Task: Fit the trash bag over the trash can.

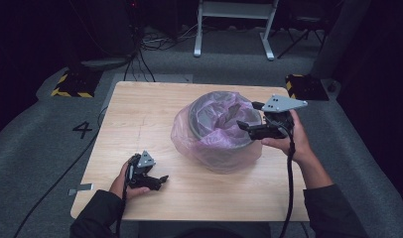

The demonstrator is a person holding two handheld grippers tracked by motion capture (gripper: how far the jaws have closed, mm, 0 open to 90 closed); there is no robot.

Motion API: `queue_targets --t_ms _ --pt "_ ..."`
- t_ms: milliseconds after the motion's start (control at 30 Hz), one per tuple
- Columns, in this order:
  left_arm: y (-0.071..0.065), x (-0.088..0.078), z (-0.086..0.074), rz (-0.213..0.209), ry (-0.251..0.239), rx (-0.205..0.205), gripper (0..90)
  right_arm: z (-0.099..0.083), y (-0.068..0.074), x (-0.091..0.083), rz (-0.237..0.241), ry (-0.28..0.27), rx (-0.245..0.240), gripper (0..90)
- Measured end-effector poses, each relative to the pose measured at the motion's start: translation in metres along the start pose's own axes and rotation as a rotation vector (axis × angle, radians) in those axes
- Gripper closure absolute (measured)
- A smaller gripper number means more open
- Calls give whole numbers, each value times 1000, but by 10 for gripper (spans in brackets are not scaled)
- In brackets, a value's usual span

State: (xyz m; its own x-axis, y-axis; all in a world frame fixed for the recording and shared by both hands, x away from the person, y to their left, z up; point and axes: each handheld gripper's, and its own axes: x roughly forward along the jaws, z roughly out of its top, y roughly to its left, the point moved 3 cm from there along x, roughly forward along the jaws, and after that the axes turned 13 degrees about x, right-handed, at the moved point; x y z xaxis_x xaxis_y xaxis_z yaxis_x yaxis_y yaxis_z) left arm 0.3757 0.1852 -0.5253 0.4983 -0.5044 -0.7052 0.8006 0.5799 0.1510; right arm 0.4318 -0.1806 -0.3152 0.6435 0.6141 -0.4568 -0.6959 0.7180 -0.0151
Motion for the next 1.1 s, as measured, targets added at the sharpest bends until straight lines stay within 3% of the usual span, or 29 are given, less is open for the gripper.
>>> queue_targets --t_ms 700,1100 --pt "0 0 0 0 0 0 131 -21 1 -37 -25 -15 -9 199" --pt "0 0 0 0 0 0 131 -41 -1 -42 -79 26 -34 205"
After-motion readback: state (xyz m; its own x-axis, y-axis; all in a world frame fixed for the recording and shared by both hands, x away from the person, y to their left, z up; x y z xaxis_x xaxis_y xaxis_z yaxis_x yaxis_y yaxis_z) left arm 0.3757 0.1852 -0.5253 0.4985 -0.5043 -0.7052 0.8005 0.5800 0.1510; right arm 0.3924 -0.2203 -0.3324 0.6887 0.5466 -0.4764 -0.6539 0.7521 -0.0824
